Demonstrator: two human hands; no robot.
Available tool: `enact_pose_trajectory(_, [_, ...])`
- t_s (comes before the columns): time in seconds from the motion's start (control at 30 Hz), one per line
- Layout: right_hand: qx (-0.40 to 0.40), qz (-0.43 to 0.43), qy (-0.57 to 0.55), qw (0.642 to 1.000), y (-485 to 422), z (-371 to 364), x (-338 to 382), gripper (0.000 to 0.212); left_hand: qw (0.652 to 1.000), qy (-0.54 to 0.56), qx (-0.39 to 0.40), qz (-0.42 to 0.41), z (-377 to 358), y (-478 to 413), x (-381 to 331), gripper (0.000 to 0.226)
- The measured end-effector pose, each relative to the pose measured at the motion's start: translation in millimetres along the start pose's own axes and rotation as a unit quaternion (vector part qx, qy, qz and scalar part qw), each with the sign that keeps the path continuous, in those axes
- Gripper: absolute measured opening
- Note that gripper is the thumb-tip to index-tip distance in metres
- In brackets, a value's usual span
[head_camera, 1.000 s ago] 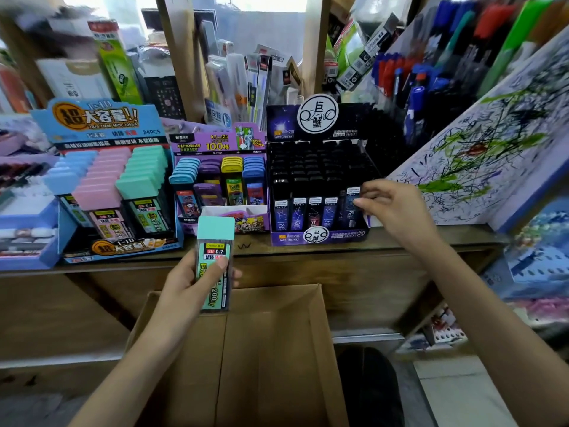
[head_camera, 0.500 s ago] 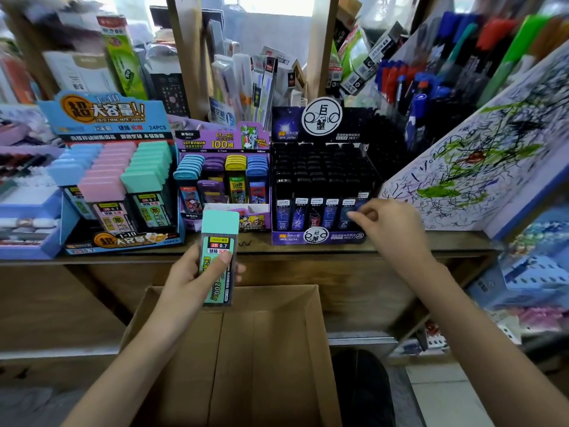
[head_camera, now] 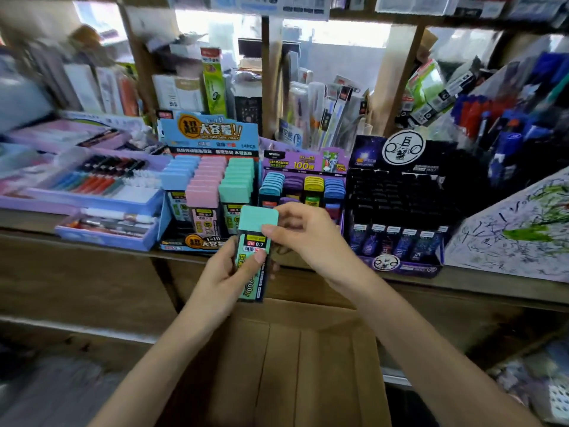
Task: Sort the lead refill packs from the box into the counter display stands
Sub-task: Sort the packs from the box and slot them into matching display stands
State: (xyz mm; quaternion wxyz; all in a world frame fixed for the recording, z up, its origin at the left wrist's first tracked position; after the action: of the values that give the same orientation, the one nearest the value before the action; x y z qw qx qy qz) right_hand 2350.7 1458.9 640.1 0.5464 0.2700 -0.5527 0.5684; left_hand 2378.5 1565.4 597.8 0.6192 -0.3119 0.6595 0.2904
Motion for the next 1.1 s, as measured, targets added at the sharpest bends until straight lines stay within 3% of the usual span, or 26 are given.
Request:
enact_pose_trajectory(0.13, [-0.020, 0.022, 0.015, 0.999, -27, -2, 12, 0.012, 0.988, -0.127, -0.075, -0.048, 54, -3, -12, 0.031])
enact_pose_trajectory(0.27, [-0.077, 0.055, 0.072, 0.993, -54, 9, 23, 0.011, 0.919, -0.348, -0.157, -0.101, 104, -9, -16, 0.036])
enact_pose_trajectory(0.33, [-0.075, 0.065, 0.123, 0.987, -62, 5, 23, 0.012, 0.882, -0.427, -0.165, -0.114, 113, -15, -11, 0.042])
enact_pose_trajectory(0.47, [-0.051, 0.076, 0.212, 0.973, -66, -9, 14, 0.022, 0.851, -0.505, -0.132, -0.060, 118, -28, 18, 0.060])
enact_pose_trajectory(0.57, [-0.028, 0.078, 0.234, 0.969, -64, -18, 8, 0.021, 0.836, -0.529, -0.125, -0.071, 118, -29, 24, 0.062])
enact_pose_trajectory(0.87, [-0.033, 0.058, 0.271, 0.960, -63, -24, -7, 0.033, 0.847, -0.505, -0.139, -0.091, 125, -27, 25, 0.059])
enact_pose_trajectory(1.1, [-0.053, 0.199, 0.487, 0.849, -46, -44, 12, 0.033, 0.843, -0.517, -0.122, -0.084, 125, -32, 17, 0.051])
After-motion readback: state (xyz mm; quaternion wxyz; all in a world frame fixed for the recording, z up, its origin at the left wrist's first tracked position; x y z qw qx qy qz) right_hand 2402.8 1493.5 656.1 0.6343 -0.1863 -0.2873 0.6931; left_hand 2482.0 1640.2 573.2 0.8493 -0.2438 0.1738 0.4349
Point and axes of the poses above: each hand's wrist, its own y-axis away from the middle knuckle, its own z-axis out of the back of the hand, x = y × z, the point moved 10 cm from there along -y, towards the middle knuckle, and after that the axes turned 10 degrees about z, right-handed, at the moved point
